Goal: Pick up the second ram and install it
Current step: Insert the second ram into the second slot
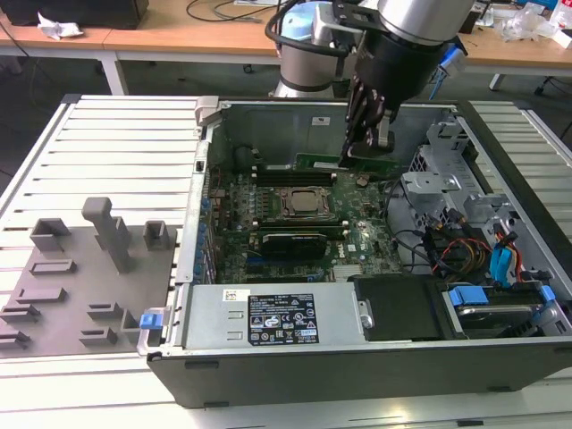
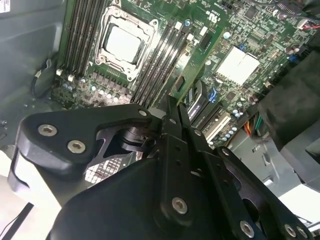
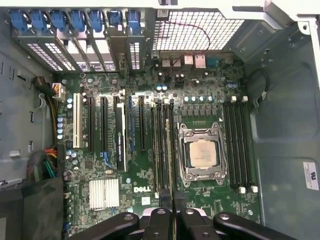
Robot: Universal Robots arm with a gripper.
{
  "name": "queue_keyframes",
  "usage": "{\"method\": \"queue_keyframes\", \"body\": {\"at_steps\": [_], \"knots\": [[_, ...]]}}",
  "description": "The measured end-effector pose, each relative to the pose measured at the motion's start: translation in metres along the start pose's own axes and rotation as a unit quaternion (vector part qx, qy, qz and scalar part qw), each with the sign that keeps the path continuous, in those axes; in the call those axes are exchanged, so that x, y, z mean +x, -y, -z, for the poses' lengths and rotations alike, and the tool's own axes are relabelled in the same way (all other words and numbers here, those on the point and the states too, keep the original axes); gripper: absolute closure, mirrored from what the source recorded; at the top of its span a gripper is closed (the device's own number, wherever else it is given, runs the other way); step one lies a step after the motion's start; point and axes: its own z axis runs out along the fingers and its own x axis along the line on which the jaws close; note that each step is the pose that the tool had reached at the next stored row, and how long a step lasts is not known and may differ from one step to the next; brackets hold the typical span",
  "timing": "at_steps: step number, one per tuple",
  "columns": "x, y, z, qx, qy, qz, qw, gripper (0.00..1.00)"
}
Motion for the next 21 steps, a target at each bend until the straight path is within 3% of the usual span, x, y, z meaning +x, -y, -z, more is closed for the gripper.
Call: {"method": "queue_keyframes", "body": {"at_steps": [3,4,5,6,7,8,14,18,21], "knots": [[0.0004,-0.0007,-0.0046,0.0,-0.0001,0.0,1.0,0.87],[0.0004,-0.0009,-0.0049,0.0043,0.0002,0.0,1.0,0.87],[0.0004,-0.001,-0.005,0.0245,0.0011,0.002,0.9997,0.87],[0.0004,-0.0012,-0.0053,0.0407,0.0019,0.003,0.9992,0.87],[0.0005,-0.0013,-0.0053,0.0511,0.0023,0.004,0.9987,0.87],[0.0005,-0.0013,-0.0055,0.0547,0.0025,0.004,0.9985,0.87],[0.0006,-0.0022,-0.0067,0.0561,0.0025,0.004,0.9984,0.87],[0.001,-0.0093,-0.0148,0.0561,0.0026,0.005,0.9984,0.87],[0.0014,-0.0097,-0.0201,0.0561,0.0025,0.005,0.9984,0.87]]}}
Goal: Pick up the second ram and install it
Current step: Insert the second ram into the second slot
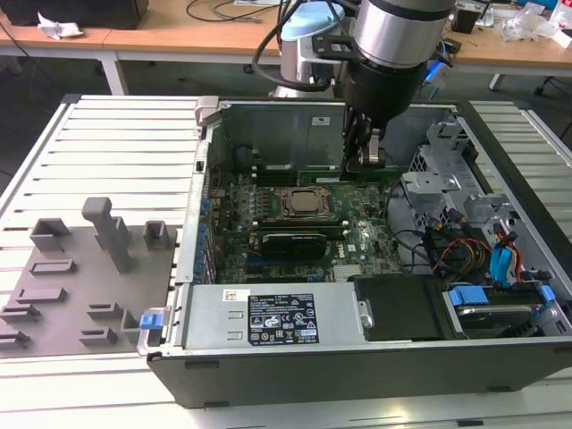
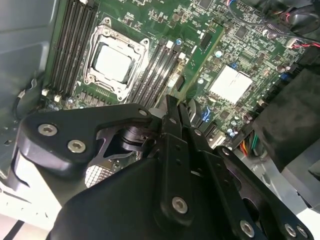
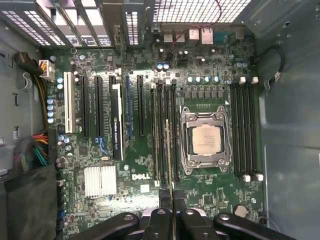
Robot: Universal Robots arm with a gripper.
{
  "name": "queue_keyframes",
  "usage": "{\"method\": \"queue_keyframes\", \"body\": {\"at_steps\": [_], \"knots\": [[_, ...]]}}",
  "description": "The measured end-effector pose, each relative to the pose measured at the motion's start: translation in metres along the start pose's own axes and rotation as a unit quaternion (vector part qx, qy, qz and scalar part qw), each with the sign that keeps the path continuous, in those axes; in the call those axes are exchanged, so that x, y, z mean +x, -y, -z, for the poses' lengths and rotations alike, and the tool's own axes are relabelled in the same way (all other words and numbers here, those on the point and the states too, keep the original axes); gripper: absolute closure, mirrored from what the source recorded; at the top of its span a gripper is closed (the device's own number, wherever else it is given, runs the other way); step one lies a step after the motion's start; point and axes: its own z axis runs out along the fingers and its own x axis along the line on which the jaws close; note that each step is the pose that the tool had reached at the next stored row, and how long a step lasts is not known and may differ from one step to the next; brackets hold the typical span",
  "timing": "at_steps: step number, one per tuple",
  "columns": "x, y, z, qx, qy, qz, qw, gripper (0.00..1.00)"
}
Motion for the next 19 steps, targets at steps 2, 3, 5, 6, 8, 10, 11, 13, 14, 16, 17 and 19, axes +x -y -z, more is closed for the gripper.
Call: {"method": "queue_keyframes", "body": {"at_steps": [2,3,5,6,8,10,11,13,14,16,17,19], "knots": [[0.0001,0.0,-0.0019,0.0,0.0,0.0,1.0,0.87],[0.0003,-0.0002,-0.0038,0.0,0.0,0.0,1.0,0.87],[0.0006,-0.0002,-0.0068,0.0,0.0001,0.0,1.0,0.87],[0.0007,-0.0002,-0.0079,0.0,0.0,0.0,1.0,0.87],[0.0009,-0.0001,-0.0112,0.0,0.0,0.0,1.0,0.87],[0.0012,-0.0001,-0.0149,0.0,0.0,0.0,1.0,0.87],[0.0014,0.0,-0.0169,0.0,0.0,0.0,1.0,0.87],[0.0017,0.0001,-0.0208,0.0,0.0,0.0,1.0,0.87],[0.0018,0.0002,-0.0222,0.0,0.0,0.0,1.0,0.87],[0.0021,0.0004,-0.0263,0.0,0.0,0.0,1.0,0.87],[0.0022,0.0004,-0.0272,0.0,0.0,0.0,1.0,0.87],[0.0025,0.0005,-0.0302,0.0,0.0,0.0,1.0,0.87]]}}
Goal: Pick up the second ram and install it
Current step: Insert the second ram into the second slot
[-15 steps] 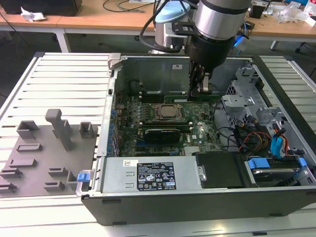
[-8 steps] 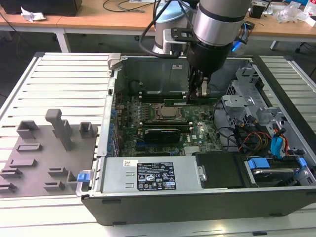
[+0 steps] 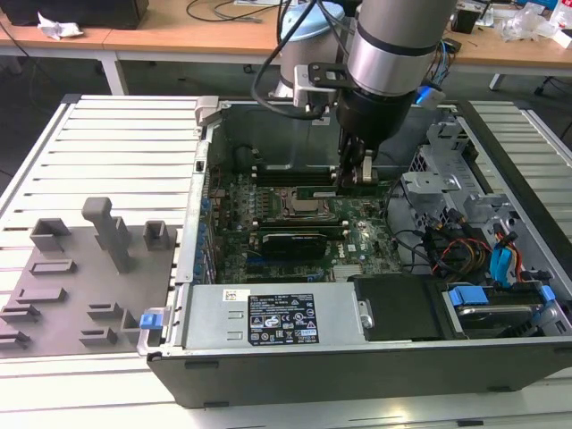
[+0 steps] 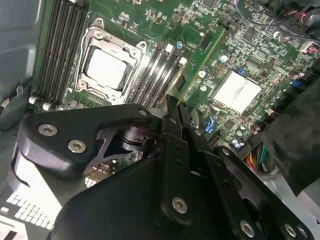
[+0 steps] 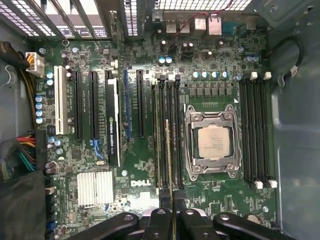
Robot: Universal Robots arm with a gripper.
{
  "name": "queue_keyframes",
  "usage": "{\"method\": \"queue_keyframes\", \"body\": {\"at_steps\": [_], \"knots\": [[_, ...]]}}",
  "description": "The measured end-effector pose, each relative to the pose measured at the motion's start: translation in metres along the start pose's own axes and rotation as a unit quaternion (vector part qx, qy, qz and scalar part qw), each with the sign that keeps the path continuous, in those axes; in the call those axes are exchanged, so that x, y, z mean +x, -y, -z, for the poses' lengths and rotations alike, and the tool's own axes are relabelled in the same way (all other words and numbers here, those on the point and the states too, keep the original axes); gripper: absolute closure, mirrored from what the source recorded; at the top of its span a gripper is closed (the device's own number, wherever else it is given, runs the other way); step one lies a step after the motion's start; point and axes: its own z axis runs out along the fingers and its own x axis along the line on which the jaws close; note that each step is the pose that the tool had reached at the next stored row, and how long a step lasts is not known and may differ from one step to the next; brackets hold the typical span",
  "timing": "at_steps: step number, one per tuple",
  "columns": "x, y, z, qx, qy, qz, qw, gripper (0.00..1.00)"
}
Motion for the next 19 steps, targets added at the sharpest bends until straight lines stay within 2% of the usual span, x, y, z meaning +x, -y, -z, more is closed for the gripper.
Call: {"method": "queue_keyframes", "body": {"at_steps": [10,11,13,19], "knots": [[0.0012,0.0004,-0.0185,0.0,0.0,0.0,1.0,0.87],[0.0003,-0.0001,-0.0202,0.0,0.0,0.0,1.0,0.87],[-0.0063,-0.0032,-0.0237,0.0,0.0,0.0,1.0,0.87],[-0.0111,-0.0044,-0.028,0.0,0.0,0.0,1.0,0.87]]}}
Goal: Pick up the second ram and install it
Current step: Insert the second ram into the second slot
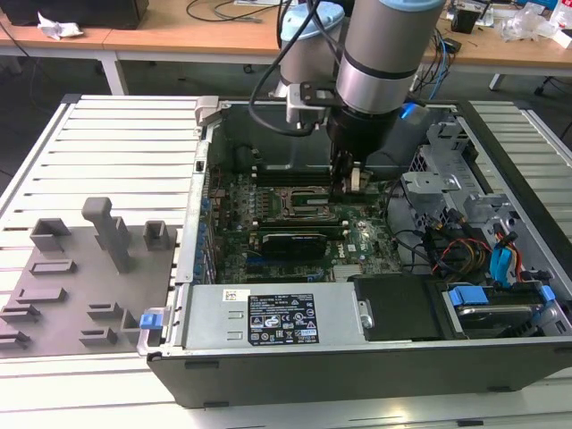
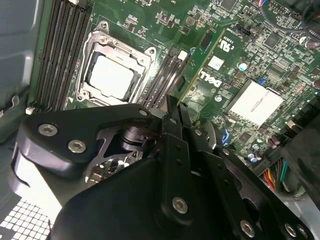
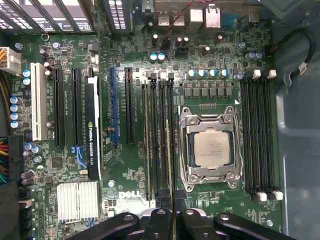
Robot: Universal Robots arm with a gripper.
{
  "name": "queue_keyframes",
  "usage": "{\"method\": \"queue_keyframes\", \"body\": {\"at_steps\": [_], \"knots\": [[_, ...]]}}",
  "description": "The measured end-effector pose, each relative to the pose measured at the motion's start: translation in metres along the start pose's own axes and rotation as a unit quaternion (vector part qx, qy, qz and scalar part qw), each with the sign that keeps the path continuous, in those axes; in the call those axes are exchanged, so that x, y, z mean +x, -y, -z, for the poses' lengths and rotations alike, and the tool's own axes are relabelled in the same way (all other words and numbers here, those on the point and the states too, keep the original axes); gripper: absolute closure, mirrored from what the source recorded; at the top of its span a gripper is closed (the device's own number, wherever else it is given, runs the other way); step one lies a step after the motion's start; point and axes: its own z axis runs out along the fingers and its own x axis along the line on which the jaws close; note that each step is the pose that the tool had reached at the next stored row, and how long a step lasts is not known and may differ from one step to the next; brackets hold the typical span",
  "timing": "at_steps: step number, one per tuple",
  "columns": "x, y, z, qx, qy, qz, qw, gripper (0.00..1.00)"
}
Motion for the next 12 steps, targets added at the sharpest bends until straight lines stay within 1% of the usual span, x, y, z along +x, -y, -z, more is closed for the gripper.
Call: {"method": "queue_keyframes", "body": {"at_steps": [1,3,7,8,10,11,12], "knots": [[-0.0002,-0.0002,-0.0008,0.0,0.0,0.0,1.0,0.87],[-0.0034,-0.0027,-0.0025,0.0,0.0,0.0,1.0,0.87],[-0.0061,-0.012,-0.0063,0.0,0.0001,0.0,1.0,0.87],[-0.006,-0.0135,-0.008,0.0,-0.0008,0.0,1.0,0.87],[-0.0058,-0.016,-0.01,0.0002,-0.0035,0.0,1.0,0.87],[-0.0056,-0.0191,-0.0109,0.0008,-0.0085,0.0,1.0,0.87],[-0.0054,-0.0221,-0.0116,0.0015,-0.0143,0.0,0.9999,0.87]]}}
